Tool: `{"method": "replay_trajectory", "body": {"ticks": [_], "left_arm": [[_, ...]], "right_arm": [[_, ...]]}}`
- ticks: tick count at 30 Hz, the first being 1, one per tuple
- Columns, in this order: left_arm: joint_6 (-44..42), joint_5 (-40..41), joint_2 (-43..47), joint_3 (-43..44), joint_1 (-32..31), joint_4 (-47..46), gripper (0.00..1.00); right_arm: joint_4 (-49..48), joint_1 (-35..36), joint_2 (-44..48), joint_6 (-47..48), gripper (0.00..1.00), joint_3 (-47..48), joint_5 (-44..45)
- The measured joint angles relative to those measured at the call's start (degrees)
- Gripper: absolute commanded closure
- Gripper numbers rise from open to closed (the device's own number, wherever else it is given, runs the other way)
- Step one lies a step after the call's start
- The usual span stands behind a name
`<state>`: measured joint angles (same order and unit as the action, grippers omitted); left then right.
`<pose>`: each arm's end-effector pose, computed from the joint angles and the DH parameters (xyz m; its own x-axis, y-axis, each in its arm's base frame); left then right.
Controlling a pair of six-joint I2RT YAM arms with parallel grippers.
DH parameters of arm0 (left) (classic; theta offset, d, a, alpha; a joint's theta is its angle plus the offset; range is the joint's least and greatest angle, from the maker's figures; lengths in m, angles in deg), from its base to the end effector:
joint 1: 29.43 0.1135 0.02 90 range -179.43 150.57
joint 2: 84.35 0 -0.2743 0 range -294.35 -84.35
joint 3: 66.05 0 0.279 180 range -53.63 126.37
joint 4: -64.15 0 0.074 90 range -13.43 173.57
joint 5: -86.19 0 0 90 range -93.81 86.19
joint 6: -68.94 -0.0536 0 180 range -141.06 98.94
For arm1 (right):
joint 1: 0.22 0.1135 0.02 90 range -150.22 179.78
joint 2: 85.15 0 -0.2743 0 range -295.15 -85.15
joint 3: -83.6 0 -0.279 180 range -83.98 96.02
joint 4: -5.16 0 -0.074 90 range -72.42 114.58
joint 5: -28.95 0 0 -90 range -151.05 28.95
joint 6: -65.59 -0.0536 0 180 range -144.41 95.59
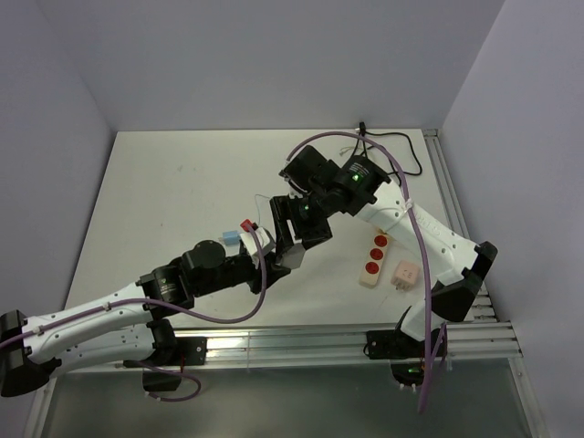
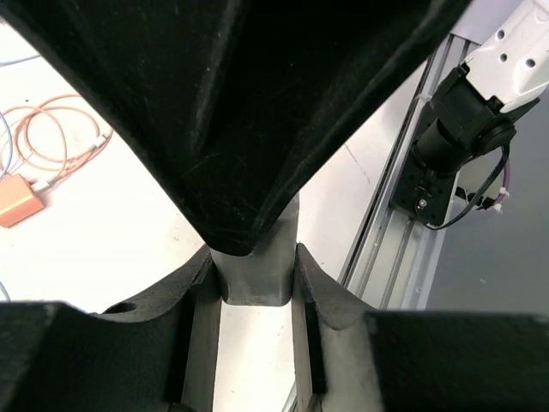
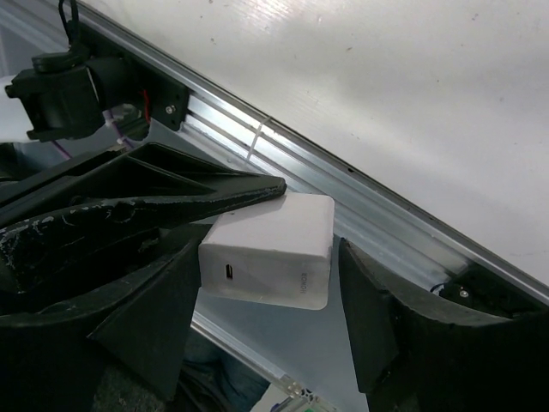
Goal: Insert the plug
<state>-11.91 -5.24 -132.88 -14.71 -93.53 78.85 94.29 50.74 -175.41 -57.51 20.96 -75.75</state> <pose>0.1044 -0.2182 0.3064 -0.2335 0.1170 -0.9653 0.8841 0.4389 -0.1607 0.1964 0.2638 0.4037 -0.9172 -0.2924 -0.2705 -0.3884 0.8076 0.4439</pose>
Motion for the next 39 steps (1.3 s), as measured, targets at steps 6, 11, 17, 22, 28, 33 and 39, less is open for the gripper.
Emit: {"method": "replay_trajectory", "body": {"ticks": [6,11,17,22,28,33,39], "left_arm": [[-0.46,0.37,-0.83,0.07,-0.15,0.15,1.00],[-0.55,2.36,-0.87,0.11,-0.31,0.22,1.00],[-0.57,3.32,-1.09,0.11,-0.50,0.22,1.00],[-0.57,3.50,-1.18,0.13,-0.68,0.26,1.00],[-0.92,3.93,-1.18,0.24,-1.01,0.42,1.00],[-1.03,4.37,-1.20,0.35,-1.44,0.61,1.00],[-1.42,5.11,-1.27,0.50,-2.32,0.81,1.00]], "right_arm": [[0.20,0.00,0.07,0.02,0.26,-0.39,0.59],[0.55,0.00,0.13,0.44,0.21,-0.63,1.18],[0.55,-0.02,0.13,0.63,0.20,-0.63,1.29],[0.55,-0.02,0.13,0.83,0.20,-0.63,1.22],[0.57,-0.02,0.13,0.87,0.27,-0.66,0.22],[0.55,-0.02,0.13,0.92,0.30,-1.07,-0.70],[0.57,-0.02,0.11,1.05,0.31,-1.88,-2.08]]}}
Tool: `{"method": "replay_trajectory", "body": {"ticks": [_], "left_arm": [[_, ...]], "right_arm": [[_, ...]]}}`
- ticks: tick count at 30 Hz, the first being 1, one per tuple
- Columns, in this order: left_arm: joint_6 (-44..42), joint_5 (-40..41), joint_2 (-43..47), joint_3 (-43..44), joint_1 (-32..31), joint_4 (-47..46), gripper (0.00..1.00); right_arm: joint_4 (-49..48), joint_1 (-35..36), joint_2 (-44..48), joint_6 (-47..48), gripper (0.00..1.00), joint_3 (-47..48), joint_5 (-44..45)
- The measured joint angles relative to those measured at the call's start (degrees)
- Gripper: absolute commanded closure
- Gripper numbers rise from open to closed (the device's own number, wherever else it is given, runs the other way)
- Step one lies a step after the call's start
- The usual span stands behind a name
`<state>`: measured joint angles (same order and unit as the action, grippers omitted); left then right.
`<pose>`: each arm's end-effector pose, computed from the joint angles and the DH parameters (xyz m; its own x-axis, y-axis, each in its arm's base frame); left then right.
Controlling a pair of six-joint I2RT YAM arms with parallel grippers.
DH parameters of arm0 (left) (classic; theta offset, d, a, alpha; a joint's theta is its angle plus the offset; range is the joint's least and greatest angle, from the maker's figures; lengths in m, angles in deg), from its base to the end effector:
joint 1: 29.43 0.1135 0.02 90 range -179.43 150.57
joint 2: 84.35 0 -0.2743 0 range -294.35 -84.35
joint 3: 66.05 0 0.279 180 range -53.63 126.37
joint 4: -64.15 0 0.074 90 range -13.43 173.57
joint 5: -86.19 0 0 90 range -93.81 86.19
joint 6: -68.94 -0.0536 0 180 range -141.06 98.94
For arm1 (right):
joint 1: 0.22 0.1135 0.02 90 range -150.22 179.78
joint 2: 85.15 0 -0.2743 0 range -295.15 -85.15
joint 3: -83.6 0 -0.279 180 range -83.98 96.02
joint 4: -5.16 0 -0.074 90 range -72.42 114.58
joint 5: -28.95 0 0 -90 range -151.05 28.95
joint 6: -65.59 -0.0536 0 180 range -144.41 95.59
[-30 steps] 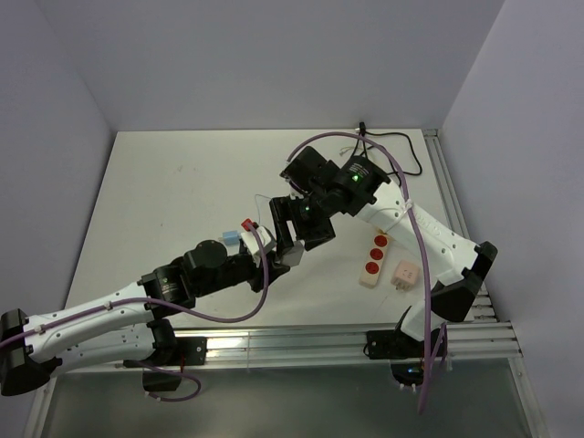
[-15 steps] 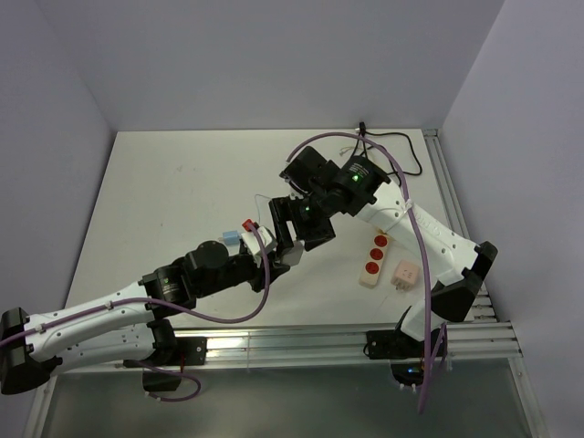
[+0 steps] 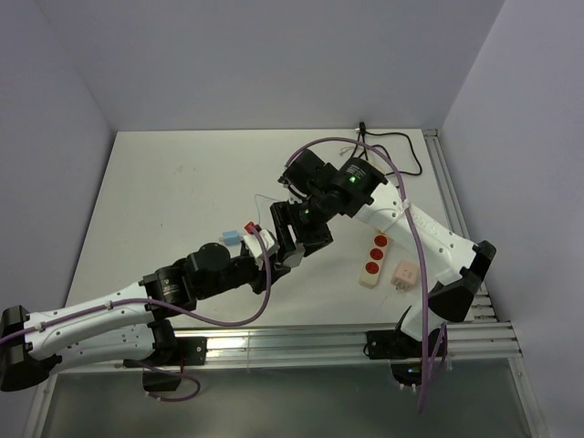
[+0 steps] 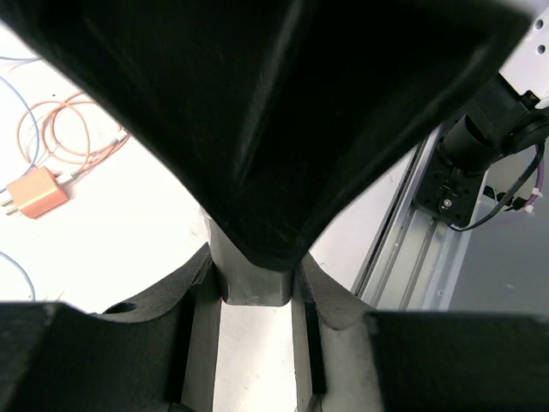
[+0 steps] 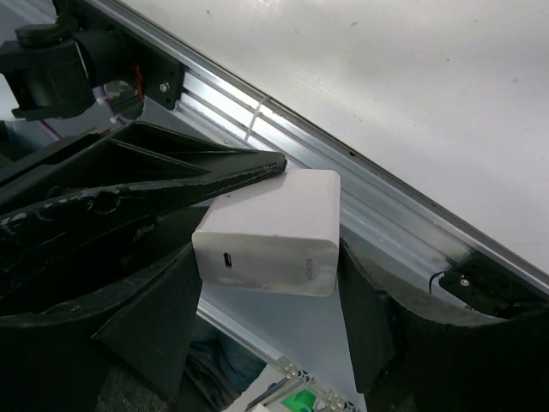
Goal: Insert the plug
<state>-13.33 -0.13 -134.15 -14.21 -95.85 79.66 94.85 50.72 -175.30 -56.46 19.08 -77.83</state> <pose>0.1015 -0.2239 0.3032 -0.2120 0.1502 -0.9657 0.8690 0.4810 -0.1160 0.1941 0.2638 0.3942 -0.9178 -0.3247 -0.2286 -0.3954 0.8006 0.4502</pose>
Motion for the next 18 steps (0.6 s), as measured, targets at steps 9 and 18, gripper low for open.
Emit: {"method": "replay_trajectory", "body": {"ticks": [9,18], "left_arm": [[-1.07,1.51,-1.42,0.70,-1.38,1.66,1.00],[-2.60,4.57,-1.36,0.68,-3.52,1.51,1.00]], "right_arm": [[0.24,-0.09,0.00,0.00,0.30,-3.02,-1.88],[0.39,-0.85,0.00,-0.02,0.30,-3.02,-3.28]]}}
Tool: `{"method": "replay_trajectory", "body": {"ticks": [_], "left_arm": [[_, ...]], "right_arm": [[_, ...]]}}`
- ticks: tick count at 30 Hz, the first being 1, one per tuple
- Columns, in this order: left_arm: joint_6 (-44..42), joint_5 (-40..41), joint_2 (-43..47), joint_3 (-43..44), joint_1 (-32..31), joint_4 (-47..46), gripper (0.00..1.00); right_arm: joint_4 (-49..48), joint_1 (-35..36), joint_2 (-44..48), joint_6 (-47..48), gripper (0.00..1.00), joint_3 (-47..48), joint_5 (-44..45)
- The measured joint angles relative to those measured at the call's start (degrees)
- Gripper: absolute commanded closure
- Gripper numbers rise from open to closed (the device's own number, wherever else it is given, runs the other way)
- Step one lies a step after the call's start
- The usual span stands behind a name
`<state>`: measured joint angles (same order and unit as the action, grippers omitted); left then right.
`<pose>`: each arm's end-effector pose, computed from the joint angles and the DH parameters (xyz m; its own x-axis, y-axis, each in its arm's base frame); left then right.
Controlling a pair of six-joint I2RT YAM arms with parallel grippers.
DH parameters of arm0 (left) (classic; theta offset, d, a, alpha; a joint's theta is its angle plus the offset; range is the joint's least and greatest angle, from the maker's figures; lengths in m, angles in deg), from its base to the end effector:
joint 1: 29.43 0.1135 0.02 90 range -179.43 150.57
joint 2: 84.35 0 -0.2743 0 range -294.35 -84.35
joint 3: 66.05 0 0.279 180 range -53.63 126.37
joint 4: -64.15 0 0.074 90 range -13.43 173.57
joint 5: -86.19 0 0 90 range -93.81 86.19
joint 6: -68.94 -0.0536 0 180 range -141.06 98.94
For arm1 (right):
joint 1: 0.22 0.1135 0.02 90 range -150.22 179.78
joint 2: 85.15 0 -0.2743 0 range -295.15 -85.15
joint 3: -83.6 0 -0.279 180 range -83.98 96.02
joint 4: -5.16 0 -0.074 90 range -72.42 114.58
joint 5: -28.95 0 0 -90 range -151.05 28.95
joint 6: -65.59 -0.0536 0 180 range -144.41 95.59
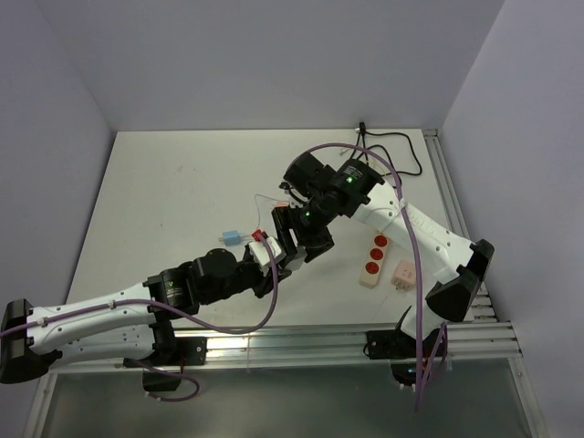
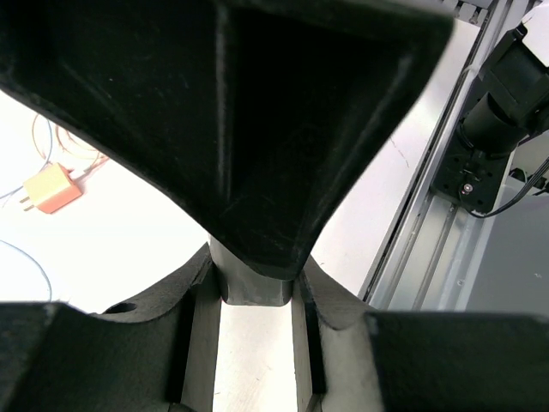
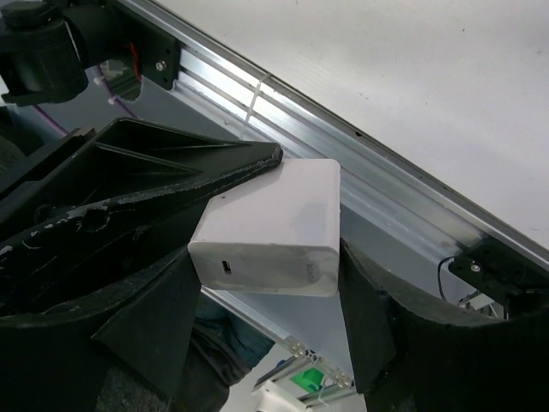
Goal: Insert the plug
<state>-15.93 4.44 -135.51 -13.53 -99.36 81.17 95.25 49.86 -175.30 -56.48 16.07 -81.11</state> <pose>0.0927 -0.2315 0.2995 -0.1711 0.2105 -0.9625 0.8703 0.4902 -0.0475 0.1950 0.2617 0.3787 -0.9301 -0.3344 -0.1520 -0.3656 0.8034 0.4699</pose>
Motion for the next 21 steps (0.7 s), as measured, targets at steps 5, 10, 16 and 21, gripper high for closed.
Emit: {"method": "replay_trajectory", "body": {"ticks": [5,10,16,21], "left_arm": [[-0.68,1.14,-0.07,0.00,-0.96,-0.02,1.00],[-1.18,1.81,-0.46,0.00,-1.42,-0.37,1.00],[-1.33,1.92,-0.46,0.00,-1.57,-0.37,1.00],[-1.33,1.81,-0.46,0.00,-1.64,-0.09,1.00]], "right_arm": [[0.37,-0.11,0.00,0.04,0.30,0.02,-0.55],[0.59,-0.22,0.00,0.20,0.31,0.02,-0.42],[0.63,-0.22,0.00,0.46,0.30,0.00,-0.37],[0.46,-0.22,0.00,0.72,0.28,0.00,0.11]]}}
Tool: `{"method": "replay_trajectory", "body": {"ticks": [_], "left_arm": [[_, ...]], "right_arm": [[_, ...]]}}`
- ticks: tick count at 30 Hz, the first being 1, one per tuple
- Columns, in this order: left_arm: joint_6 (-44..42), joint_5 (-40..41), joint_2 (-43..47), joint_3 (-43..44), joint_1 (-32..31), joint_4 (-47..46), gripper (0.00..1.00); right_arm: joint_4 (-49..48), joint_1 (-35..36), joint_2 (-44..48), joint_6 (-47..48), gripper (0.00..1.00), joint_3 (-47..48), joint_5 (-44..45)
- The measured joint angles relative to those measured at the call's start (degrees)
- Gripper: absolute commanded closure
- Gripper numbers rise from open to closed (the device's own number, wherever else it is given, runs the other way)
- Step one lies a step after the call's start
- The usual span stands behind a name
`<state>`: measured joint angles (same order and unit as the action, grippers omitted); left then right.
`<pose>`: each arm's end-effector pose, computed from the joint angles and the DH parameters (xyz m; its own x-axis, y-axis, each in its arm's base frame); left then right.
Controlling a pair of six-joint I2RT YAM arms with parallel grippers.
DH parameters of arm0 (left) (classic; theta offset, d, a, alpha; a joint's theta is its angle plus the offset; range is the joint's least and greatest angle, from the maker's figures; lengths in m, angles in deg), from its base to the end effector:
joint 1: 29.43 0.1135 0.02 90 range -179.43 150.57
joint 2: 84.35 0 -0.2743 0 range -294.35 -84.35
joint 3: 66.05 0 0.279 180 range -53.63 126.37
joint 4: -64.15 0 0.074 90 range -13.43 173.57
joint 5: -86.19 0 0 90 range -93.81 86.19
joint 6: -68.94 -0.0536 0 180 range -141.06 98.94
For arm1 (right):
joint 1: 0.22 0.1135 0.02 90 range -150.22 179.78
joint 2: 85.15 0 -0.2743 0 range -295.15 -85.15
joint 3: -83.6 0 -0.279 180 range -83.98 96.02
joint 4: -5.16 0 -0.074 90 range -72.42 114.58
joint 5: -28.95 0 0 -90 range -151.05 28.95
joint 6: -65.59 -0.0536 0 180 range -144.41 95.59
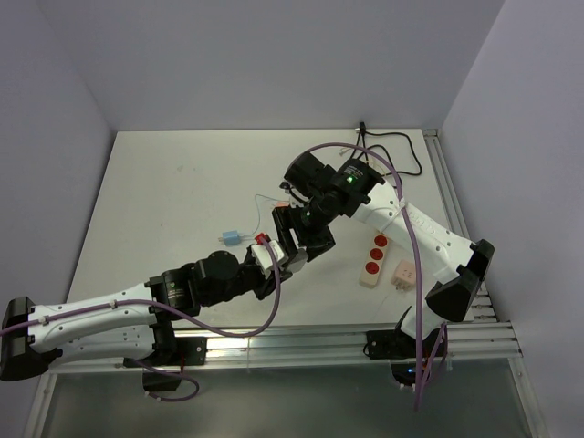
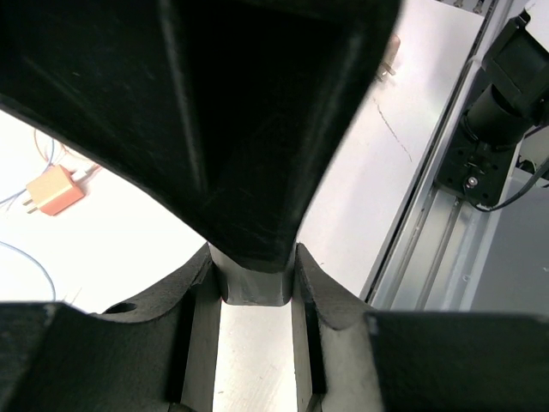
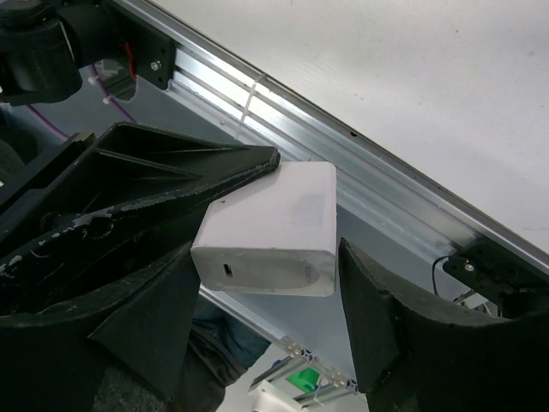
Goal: Insert the plug
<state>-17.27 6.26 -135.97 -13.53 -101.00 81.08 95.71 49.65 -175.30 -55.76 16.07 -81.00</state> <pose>0.0881 -0.2347 0.2979 -0.1453 0.2303 -0.9622 0.8733 0.4870 -0.0154 0.1955 0.2602 0.3782 -0.9275 -0.3415 -0.1519 -0.3720 0.8042 0.4636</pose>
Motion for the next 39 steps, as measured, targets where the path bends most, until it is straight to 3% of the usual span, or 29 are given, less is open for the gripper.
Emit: {"method": "replay_trajectory", "body": {"ticks": [29,31,34,35,39], "left_arm": [[0.04,-0.07,-0.81,0.00,-0.22,0.70,1.00],[0.04,-0.04,-0.81,0.00,-0.22,0.70,1.00],[0.13,-0.09,-0.81,0.00,-0.26,0.98,1.00],[0.22,-0.07,-0.79,-0.04,-0.26,0.98,1.00],[0.87,1.05,-0.70,-0.24,-0.46,0.96,0.98]], "right_arm": [[-0.37,0.02,-0.20,0.31,0.31,0.02,2.23],[-0.46,0.15,-0.20,0.20,0.38,0.02,2.10],[-0.31,0.59,-0.20,0.68,0.78,0.02,2.23],[-0.24,0.72,-0.20,0.61,1.00,0.02,2.36],[-0.72,1.36,-0.22,0.33,1.00,0.02,3.37]]}}
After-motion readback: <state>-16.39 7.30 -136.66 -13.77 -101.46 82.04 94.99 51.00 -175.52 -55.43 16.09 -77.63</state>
